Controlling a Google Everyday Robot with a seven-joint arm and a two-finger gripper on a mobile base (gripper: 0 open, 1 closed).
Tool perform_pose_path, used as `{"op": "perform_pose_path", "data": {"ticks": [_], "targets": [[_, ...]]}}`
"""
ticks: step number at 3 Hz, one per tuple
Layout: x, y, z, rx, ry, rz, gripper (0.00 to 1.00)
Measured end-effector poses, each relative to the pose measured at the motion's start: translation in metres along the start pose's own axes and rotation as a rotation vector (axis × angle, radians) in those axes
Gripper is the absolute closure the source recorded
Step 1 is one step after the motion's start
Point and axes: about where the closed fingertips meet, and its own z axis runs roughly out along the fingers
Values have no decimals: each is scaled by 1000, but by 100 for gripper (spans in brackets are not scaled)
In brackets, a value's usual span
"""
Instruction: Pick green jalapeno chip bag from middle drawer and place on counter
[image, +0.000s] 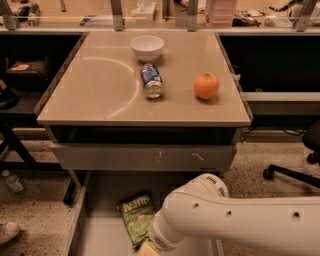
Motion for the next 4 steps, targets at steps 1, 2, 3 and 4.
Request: {"op": "perform_pose_path", "data": {"ticks": [1,2,3,4], "targets": [[-18,-8,46,3,-28,-9,0],[-30,-22,81,8,-29,5,0],[-38,-35,115,-5,-8,53,0],[-37,-35,119,-6,-2,60,0]]}}
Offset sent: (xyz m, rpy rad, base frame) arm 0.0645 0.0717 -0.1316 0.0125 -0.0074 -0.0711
